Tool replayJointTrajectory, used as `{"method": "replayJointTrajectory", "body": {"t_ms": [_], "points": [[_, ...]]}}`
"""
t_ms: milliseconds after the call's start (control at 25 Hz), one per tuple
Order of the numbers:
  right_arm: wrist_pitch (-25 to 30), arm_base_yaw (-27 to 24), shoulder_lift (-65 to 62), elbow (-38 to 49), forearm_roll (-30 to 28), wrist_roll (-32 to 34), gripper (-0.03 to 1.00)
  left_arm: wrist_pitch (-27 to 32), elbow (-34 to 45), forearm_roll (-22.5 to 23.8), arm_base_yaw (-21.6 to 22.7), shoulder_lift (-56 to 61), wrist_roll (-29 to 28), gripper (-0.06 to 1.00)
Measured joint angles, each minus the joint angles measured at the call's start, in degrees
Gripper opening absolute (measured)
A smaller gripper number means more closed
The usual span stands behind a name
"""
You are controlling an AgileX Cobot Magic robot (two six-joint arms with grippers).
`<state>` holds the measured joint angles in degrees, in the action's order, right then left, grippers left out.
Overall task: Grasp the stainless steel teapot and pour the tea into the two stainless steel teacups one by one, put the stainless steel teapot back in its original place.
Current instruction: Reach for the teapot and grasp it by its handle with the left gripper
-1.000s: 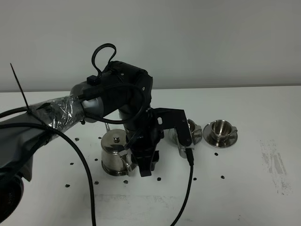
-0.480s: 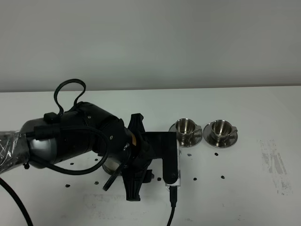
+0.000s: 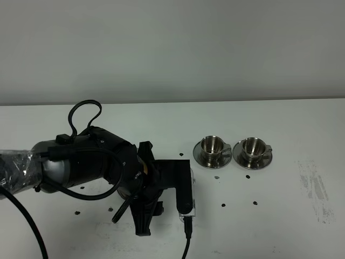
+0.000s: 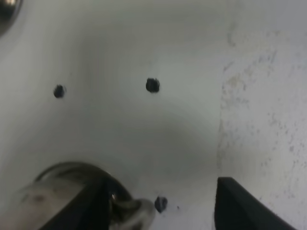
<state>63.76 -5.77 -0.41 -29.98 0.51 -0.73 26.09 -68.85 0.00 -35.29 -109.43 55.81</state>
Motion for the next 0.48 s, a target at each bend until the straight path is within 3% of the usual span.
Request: {"method": "replayJointTrajectory", "body": {"t_ms": [480], "points": [[0.00,0.00,0.00,0.00,0.00,0.00,0.37,8.30,0.00,0.00,2.39,-0.13,-4.17,0.51]]}}
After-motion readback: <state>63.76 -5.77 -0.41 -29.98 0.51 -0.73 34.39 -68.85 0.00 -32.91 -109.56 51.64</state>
